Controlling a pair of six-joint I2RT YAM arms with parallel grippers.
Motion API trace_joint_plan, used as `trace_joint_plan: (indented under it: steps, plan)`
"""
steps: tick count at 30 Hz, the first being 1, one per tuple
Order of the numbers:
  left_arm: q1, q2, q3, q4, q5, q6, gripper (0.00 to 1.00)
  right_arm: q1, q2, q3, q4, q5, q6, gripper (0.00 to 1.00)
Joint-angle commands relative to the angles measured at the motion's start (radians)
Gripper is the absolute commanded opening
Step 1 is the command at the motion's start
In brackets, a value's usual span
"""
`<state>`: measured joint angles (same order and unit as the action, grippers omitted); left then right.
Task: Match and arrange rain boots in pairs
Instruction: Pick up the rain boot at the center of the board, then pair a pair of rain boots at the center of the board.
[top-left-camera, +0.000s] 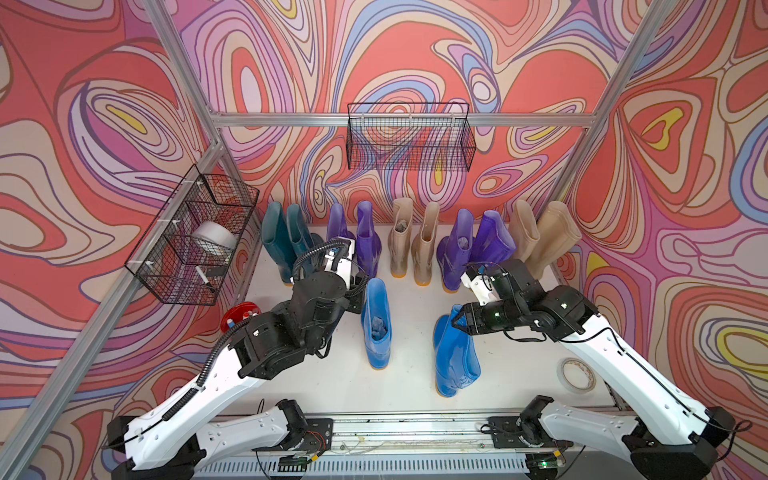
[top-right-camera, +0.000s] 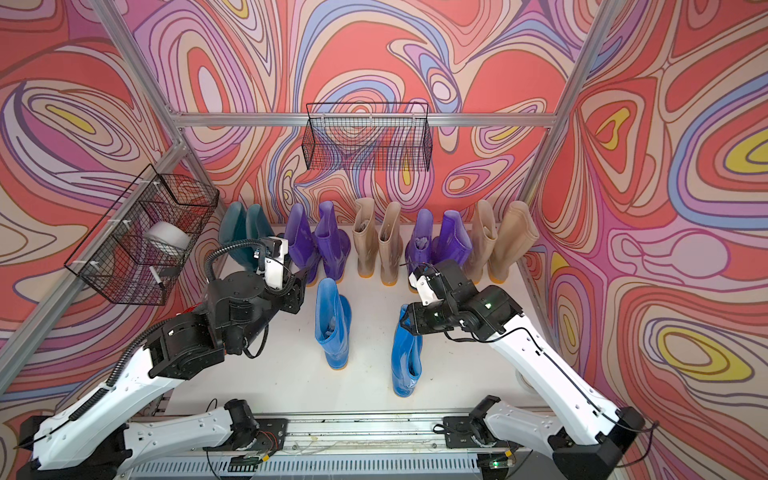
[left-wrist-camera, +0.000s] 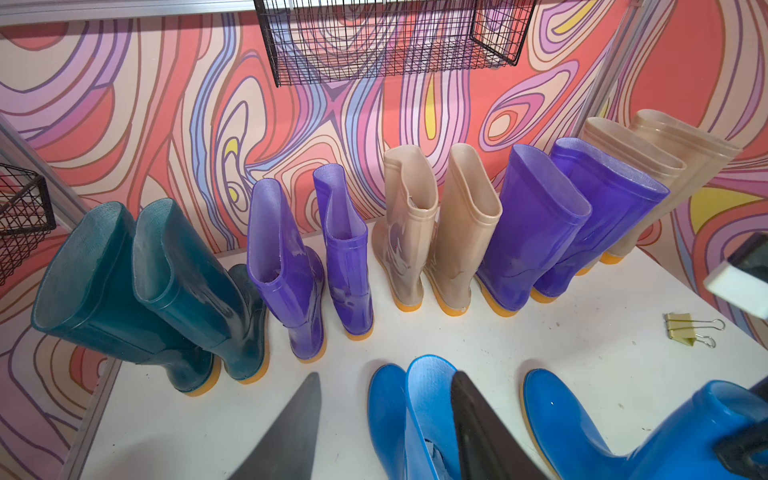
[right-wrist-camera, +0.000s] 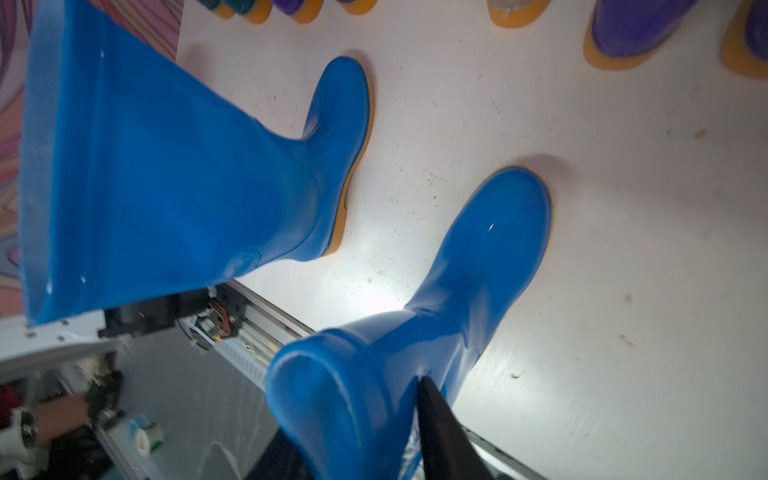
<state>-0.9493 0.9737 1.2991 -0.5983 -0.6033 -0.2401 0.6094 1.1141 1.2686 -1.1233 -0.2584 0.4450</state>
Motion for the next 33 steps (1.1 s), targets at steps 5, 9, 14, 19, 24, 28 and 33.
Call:
trace_joint_plan:
  steps: [5,9,14,19,24,28,33]
  plan:
    - [0.002,-0.051,-0.016,-0.052,-0.034,-0.014,0.52,0.006,0.01,0.029,0.084,-0.022,0.012,0.16]
    - [0.002,-0.062,-0.012,-0.072,-0.036,-0.022,0.52,0.015,0.048,0.069,0.132,-0.04,-0.001,0.14]
    - [0.001,-0.069,-0.012,-0.083,-0.032,-0.031,0.52,0.04,0.123,0.115,0.181,-0.055,-0.012,0.13]
    - [0.001,-0.084,-0.021,-0.086,-0.039,-0.031,0.51,0.055,0.192,0.164,0.222,-0.052,-0.03,0.13]
    - [0.002,-0.1,-0.027,-0.096,-0.049,-0.028,0.52,0.055,0.257,0.211,0.261,-0.065,-0.042,0.13]
    - [0.003,-0.112,-0.028,-0.109,-0.057,-0.027,0.52,0.058,0.306,0.231,0.303,-0.09,-0.043,0.13]
    - [0.003,-0.121,-0.029,-0.122,-0.073,-0.022,0.52,0.074,0.362,0.255,0.342,-0.109,-0.044,0.13]
